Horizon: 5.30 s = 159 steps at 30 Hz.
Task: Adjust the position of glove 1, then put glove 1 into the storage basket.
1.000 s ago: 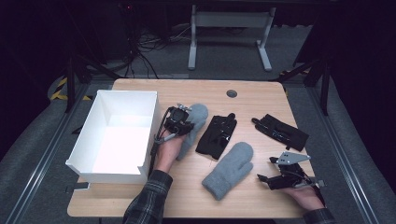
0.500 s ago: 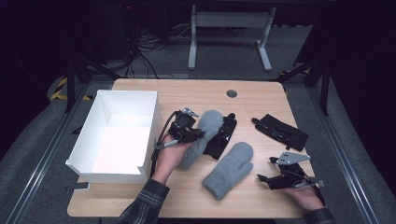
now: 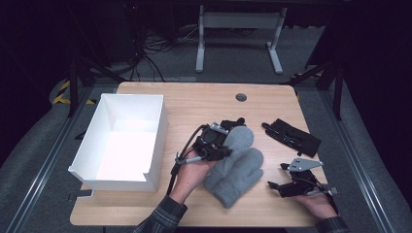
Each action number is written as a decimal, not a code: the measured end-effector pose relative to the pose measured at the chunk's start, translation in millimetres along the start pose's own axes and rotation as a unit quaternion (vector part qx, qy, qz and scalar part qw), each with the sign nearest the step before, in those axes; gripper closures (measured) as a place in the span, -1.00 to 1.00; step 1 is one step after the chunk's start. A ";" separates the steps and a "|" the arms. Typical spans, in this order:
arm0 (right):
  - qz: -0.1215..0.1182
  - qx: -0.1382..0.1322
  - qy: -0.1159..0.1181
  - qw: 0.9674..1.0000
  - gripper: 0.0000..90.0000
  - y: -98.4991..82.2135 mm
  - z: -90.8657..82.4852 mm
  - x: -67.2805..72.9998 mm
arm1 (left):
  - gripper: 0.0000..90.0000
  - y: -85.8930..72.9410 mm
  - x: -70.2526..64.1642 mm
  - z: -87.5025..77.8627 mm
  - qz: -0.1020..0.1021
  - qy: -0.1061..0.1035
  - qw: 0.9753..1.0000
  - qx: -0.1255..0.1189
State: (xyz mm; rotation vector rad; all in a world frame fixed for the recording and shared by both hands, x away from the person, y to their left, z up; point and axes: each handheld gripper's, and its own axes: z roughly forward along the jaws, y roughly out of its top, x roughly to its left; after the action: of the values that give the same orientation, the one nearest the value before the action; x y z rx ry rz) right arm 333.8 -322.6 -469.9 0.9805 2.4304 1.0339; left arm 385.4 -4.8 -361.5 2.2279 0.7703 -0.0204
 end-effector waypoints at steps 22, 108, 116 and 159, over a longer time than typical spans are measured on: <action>0.000 0.000 0.000 1.000 -0.73 0.0 0.0 0.0 | 0.46 5.5 -17.2 54.9 0.024 -0.012 0.999 0.037; 0.001 -0.001 -0.002 1.000 -0.73 -0.6 -0.3 1.2 | -0.68 -30.0 6.6 66.3 0.040 -0.033 0.999 0.017; -0.002 0.000 0.001 1.000 -0.73 0.0 0.1 0.7 | -0.67 -40.8 10.8 79.4 0.024 -0.048 0.998 0.036; -0.002 0.000 0.002 1.000 -0.73 0.1 0.2 0.6 | 0.58 -35.9 20.2 43.2 0.000 -0.123 0.992 0.037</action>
State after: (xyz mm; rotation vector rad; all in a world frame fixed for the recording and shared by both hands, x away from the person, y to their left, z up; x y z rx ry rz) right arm 333.5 -322.1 -470.0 0.9747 2.4338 1.0353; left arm 392.1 -4.4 -420.9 2.2411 0.6420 -0.3223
